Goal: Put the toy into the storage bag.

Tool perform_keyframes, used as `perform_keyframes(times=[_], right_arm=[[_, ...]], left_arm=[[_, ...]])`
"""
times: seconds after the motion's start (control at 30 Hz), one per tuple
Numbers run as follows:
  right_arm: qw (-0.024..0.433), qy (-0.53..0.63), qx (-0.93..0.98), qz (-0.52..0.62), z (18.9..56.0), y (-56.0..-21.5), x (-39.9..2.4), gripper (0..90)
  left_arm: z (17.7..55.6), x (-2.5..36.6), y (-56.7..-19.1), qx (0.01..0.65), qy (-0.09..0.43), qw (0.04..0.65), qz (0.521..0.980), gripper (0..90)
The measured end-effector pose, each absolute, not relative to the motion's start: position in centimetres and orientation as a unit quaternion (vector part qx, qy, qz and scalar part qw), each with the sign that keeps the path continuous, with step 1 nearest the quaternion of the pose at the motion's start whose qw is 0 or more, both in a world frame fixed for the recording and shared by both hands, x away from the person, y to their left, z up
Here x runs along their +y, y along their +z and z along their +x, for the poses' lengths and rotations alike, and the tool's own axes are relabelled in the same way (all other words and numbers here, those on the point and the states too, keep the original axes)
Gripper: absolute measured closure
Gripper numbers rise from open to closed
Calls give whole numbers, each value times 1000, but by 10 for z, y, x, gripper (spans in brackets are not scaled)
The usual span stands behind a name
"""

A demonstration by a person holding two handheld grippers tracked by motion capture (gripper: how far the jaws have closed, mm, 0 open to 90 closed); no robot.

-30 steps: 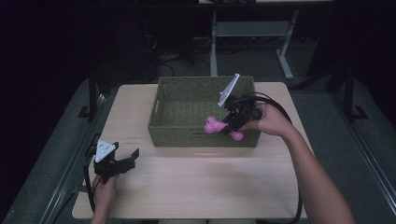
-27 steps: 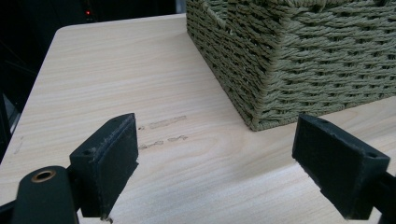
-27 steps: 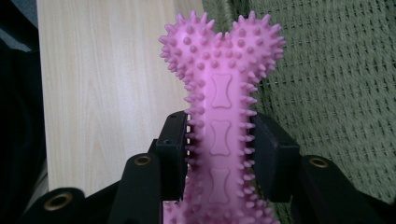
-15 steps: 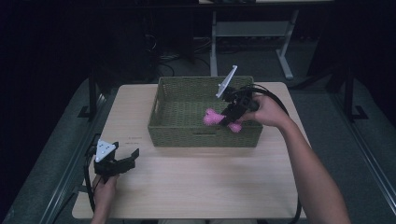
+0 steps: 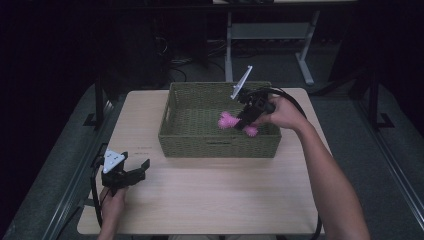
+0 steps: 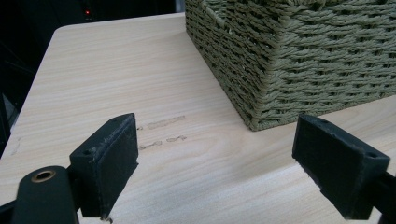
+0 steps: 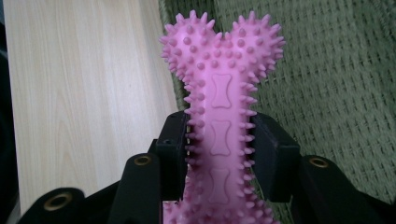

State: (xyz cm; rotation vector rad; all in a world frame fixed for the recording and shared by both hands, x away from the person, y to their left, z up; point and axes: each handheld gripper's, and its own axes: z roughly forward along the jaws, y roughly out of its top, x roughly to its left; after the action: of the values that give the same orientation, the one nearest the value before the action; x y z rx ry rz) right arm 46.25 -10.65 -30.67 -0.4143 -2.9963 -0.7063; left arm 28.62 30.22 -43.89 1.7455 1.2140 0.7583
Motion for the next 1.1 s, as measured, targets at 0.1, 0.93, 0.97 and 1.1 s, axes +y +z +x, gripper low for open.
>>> perform_keyframes(times=[0.1, 0.93, 0.97, 1.1], right_arm=[[14, -230, -963, -137, 468, -310, -108, 580], [36, -218, -962, -162, 494, -340, -103, 579], [39, -218, -962, -162, 495, -343, -102, 579], [40, -214, -963, -162, 496, -347, -100, 578]], left_arm=[[285, 303, -439, 485, 304, 428, 700, 139], [282, 308, -439, 493, 301, 431, 693, 139], [282, 308, -439, 494, 301, 431, 693, 139], [283, 308, -439, 493, 303, 429, 693, 139]])
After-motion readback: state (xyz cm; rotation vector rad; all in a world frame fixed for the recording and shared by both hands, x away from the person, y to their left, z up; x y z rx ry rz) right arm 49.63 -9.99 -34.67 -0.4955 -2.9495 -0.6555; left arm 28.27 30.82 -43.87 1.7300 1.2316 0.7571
